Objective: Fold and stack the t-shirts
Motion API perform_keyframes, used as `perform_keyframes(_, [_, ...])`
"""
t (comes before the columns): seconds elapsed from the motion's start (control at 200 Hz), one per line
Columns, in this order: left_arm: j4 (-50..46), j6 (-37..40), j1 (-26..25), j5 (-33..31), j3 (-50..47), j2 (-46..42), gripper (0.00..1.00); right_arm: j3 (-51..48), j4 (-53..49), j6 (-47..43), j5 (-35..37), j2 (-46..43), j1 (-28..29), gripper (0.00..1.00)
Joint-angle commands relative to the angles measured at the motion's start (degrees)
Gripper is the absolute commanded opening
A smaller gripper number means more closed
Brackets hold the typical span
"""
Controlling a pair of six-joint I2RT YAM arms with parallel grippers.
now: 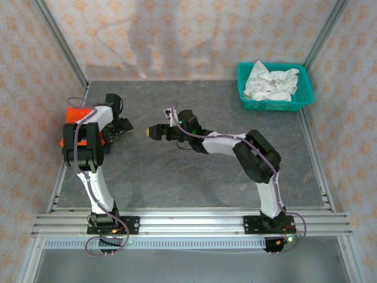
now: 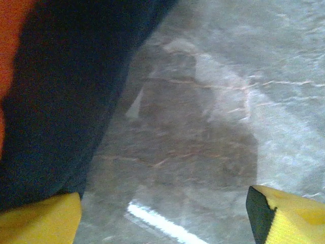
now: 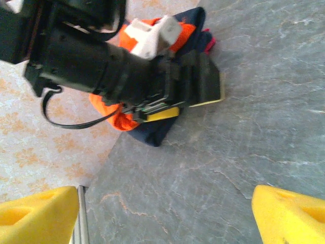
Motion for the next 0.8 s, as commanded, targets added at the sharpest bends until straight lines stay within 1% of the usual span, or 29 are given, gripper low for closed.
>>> perform_keyframes(0.0, [1.99, 0.84, 0.33, -1.21, -1.74, -3.83, 0.93, -1.78, -0.09, -3.77, 3.02, -4.59, -1.14, 0.88])
perform_keyframes(0.08, [5.34, 2.59, -1.30, -1.32, -3.64, -6.88, 1.00, -4.24, 0.11, -4.73, 6.34, -6.76, -2.75, 0.88])
perform_keyframes(0.205, [14.31, 4.94, -4.03, -2.28, -9.41, -13.32, 1.00, -10.25, 4.74, -1.26, 9.68, -10.07, -7.80, 0.88])
perform_keyframes(0.31, [22.68, 7.84, -6.12, -2.43, -15.61, -20.77, 1.00, -16.20, 8.18, 0.79, 12.23, -13.34, -12.95, 0.88])
perform_keyframes(0.395, [26.00, 11.02, -8.20, -4.32, -18.95, -25.44, 1.00, -20.45, 5.48, -3.10, 16.41, -17.09, -16.06, 0.89])
perform_keyframes(0.495, [31.27, 14.65, -9.95, -6.02, -24.21, -31.66, 1.00, -25.77, 1.15, -8.23, 24.23, -22.66, -19.44, 0.91])
perform_keyframes(0.54, [34.90, 15.57, -10.01, -6.21, -27.72, -35.07, 1.00, -28.13, -0.34, -9.86, 27.41, -25.42, -21.33, 0.92])
perform_keyframes(0.63, [43.14, 17.65, -10.01, -7.31, -35.96, -42.71, 1.00, -32.29, -3.30, -11.84, 31.05, -31.24, -25.91, 0.93])
perform_keyframes(0.686, [46.02, 18.55, -9.97, -8.08, -39.62, -46.39, 1.00, -34.73, -4.16, -13.28, 33.60, -34.58, -28.93, 0.94])
perform_keyframes(0.746, [49.63, 23.03, -10.01, -7.92, -43.42, -48.99, 1.00, -36.98, -5.71, -15.30, 38.53, -37.70, -31.38, 0.94])
perform_keyframes(0.796, [52.90, 26.04, -10.01, -9.25, -46.57, -50.20, 1.00, -38.56, -6.52, -18.16, 43.09, -39.51, -32.79, 0.95])
